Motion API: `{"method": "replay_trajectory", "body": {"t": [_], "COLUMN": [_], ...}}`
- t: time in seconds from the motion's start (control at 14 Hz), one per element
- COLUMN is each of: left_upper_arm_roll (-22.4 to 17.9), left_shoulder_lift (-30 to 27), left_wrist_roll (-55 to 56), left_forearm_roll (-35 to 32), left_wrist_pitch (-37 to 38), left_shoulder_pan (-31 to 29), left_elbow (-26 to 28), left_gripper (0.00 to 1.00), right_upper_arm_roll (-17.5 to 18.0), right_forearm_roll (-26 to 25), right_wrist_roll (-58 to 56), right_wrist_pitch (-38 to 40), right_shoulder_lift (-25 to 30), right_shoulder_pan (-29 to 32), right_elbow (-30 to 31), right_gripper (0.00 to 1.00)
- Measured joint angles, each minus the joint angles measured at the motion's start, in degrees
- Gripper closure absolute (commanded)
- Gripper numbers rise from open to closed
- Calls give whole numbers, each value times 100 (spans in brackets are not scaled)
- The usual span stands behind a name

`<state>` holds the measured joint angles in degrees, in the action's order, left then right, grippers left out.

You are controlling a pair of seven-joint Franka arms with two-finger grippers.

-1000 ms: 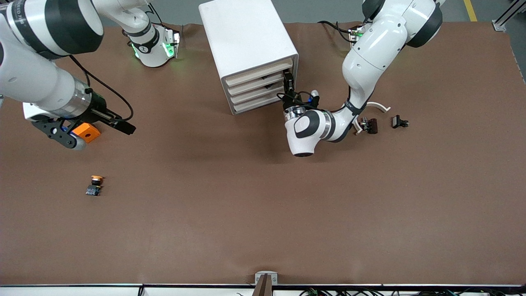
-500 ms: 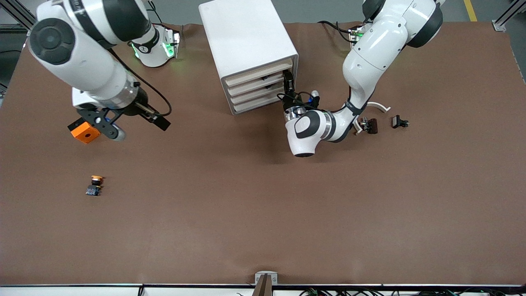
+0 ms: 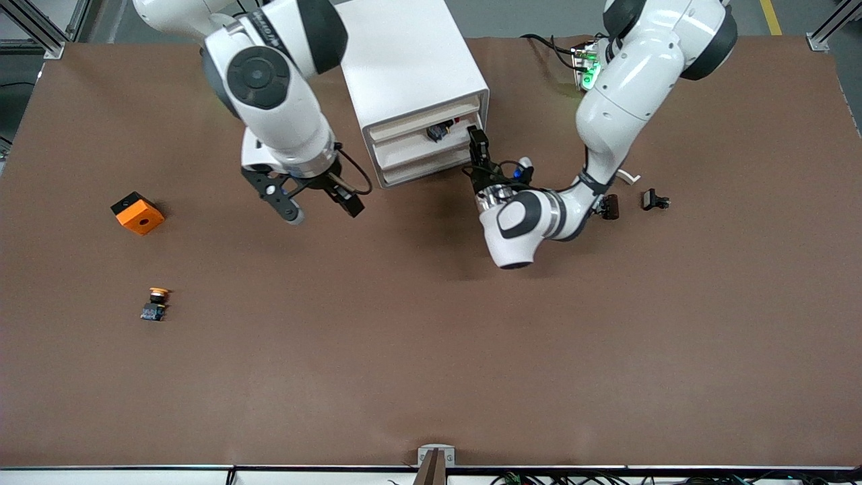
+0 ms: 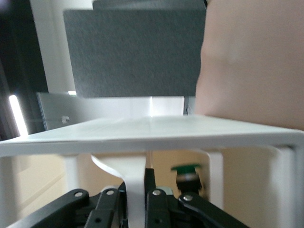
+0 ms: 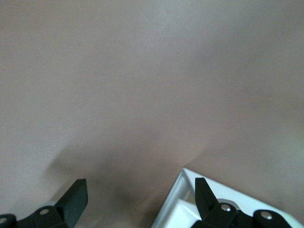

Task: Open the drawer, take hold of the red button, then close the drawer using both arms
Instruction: 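Pull the drawer open with the left gripper while the right gripper approaches, then lower the right gripper into the drawer and grasp the red button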

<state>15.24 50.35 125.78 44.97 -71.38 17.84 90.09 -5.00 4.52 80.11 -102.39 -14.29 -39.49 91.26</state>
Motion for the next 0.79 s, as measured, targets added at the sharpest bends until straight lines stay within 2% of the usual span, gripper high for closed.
{"method": "replay_trajectory", "body": {"t": [0.21, 0.79], "left_upper_arm_roll": [-16, -30], "left_shoulder_lift": [1, 2], "left_wrist_roll": [7, 7], "left_forearm_roll": [-2, 79], "left_wrist_pitch": [7, -28], "left_shoulder_pan": [-350, -472], "left_elbow": [-78, -255], "left_gripper": [92, 90], "right_upper_arm_roll": [-1, -6], "right_forearm_roll": [0, -17], "right_wrist_roll": [423, 1145], "right_wrist_pitch": [-189, -503], "right_shoulder_lift": [-92, -247], "right_shoulder_pan": [-318, -1159], "right_elbow": [-2, -7], "right_gripper": [0, 0]}}
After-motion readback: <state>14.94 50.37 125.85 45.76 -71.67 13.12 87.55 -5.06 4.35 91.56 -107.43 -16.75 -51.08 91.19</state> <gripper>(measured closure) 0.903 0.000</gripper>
